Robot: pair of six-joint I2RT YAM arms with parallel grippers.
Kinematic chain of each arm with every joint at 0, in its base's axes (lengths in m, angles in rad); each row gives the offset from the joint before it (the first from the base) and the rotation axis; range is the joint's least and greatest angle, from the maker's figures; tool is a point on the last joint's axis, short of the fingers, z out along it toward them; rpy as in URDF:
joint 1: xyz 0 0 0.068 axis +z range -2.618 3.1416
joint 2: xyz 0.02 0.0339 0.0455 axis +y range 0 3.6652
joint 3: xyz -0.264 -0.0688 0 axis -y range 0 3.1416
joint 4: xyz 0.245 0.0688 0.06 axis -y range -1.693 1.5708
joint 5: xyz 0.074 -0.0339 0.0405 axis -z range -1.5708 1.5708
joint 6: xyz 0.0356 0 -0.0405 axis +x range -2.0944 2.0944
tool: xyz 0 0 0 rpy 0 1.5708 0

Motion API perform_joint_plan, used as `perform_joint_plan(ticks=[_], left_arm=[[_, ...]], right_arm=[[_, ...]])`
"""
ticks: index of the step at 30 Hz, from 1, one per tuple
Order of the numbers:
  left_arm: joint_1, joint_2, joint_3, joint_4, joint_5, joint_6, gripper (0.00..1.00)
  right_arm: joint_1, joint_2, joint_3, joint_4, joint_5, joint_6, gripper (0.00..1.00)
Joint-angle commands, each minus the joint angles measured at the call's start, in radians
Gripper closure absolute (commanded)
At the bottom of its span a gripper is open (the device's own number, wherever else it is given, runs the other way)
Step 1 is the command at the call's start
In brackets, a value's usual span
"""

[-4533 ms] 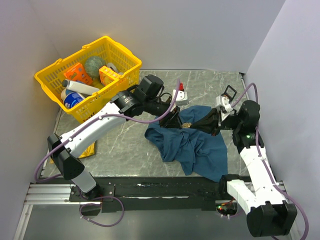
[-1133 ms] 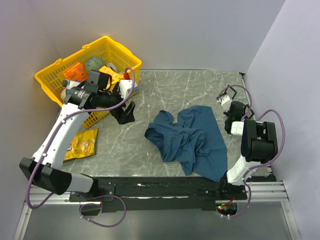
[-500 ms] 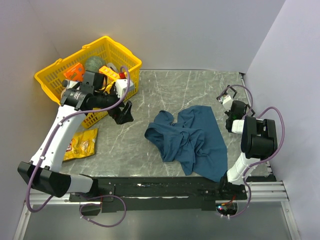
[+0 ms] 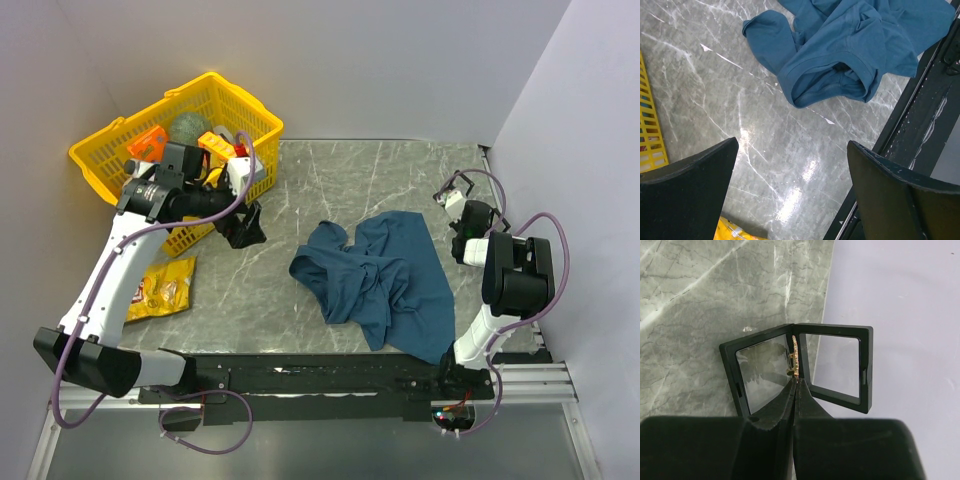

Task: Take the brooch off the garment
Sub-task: Place the brooch in the brooch box.

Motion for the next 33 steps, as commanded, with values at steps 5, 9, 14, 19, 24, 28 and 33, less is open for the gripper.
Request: perform_joint_plan(ticks=[5,9,14,19,24,28,33], left_arm=[[0.011,-0.027,0.004,0.02,0.05,-0.013,0.04],[0.014,-0.028,0.001,0.022,0.057,-0.011,0.04],[0.017,-0.031,-0.003,0.026,0.057,-0.013,0.04],[0.019,-0.028,0.0,0.023,0.062,-0.013,0.04],[0.02,-0.027,0.003,0.023,0.066,-0.011,0.04],[0.02,-0.028,0.004,0.02,0.07,-0.011,0.04],[0.023,-0.036,0.0,0.022,0.073,-0.012,0.04]], right_arm=[[-0.015,0.026,0.035,0.024,0.003,0.016,1.0],[-0.019,0.023,0.037,0.019,-0.002,0.025,1.0],[-0.019,0.02,0.035,0.005,-0.009,0.028,0.95],[-0.019,0.011,0.038,-0.022,-0.023,0.033,0.74],[-0.019,0.0,0.035,-0.045,-0.034,0.036,0.64],[-0.019,-0.014,0.035,-0.072,-0.045,0.044,0.62],[-0.019,-0.055,0.04,-0.122,-0.075,0.064,0.57]])
